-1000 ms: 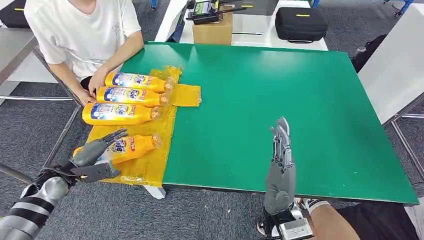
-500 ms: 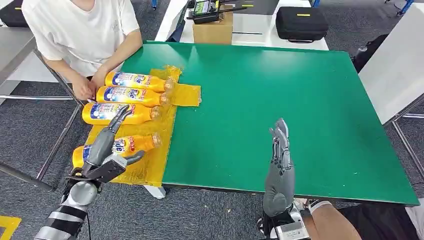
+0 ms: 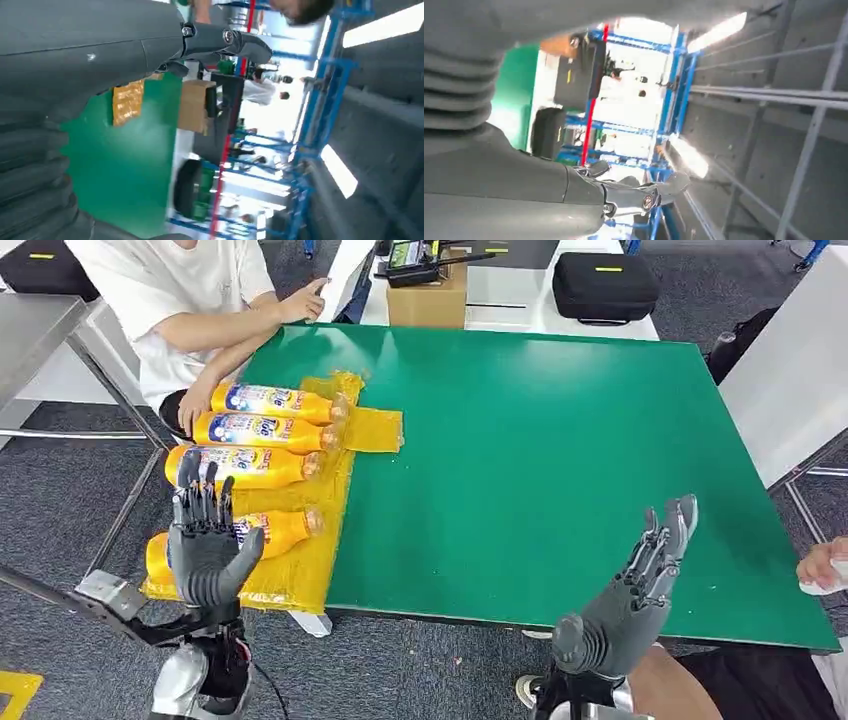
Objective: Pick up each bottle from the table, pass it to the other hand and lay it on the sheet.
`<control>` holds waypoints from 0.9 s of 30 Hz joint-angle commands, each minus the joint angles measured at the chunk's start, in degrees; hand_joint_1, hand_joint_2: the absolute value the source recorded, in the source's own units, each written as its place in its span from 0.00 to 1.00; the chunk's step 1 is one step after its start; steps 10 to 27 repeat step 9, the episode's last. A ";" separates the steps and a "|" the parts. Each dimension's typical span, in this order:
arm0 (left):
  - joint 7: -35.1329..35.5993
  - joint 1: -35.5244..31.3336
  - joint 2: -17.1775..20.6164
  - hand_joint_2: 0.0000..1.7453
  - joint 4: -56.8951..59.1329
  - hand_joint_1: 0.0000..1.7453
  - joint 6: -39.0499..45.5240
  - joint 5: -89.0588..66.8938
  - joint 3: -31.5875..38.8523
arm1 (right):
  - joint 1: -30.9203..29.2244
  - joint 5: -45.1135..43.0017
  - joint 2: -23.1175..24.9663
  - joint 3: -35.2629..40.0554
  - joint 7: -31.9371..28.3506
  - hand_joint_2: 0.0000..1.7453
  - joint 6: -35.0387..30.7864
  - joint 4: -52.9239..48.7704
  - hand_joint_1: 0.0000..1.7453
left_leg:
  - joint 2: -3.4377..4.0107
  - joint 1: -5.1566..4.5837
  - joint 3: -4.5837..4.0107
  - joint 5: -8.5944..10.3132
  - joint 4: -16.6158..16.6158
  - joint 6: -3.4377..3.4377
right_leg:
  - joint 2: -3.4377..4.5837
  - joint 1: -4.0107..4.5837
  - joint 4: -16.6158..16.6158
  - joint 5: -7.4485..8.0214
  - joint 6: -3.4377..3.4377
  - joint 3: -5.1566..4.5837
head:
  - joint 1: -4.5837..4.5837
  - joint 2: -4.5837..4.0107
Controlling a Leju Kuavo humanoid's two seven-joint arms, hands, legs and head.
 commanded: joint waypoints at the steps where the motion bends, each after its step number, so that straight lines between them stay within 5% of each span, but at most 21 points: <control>1: -1.28 3.60 -0.33 1.00 3.30 0.00 3.07 3.18 -4.02 | 0.96 3.36 6.70 -13.75 0.13 1.00 -0.22 9.60 0.00 | -0.04 0.05 0.37 -0.05 -0.14 -0.04 | -0.11 0.07 -0.16 -0.07 -0.08 0.41 | 0.02 0.00; 9: -3.82 1.18 -1.10 1.00 7.38 0.00 6.87 1.34 -2.75 | -3.46 0.01 6.71 -14.64 0.13 1.00 -0.22 18.85 0.00 | 0.01 0.06 0.39 -0.01 -0.15 -0.02 | -0.06 0.08 -0.16 -0.04 -0.05 0.42 | 0.00 0.00; 27: -3.82 1.18 -1.10 1.00 7.38 0.00 6.87 1.34 -2.75 | -3.46 0.01 6.71 -14.64 0.13 1.00 -0.22 18.85 0.00 | 0.01 0.06 0.39 -0.01 -0.15 -0.02 | -0.06 0.08 -0.16 -0.04 -0.05 0.42 | 0.00 0.00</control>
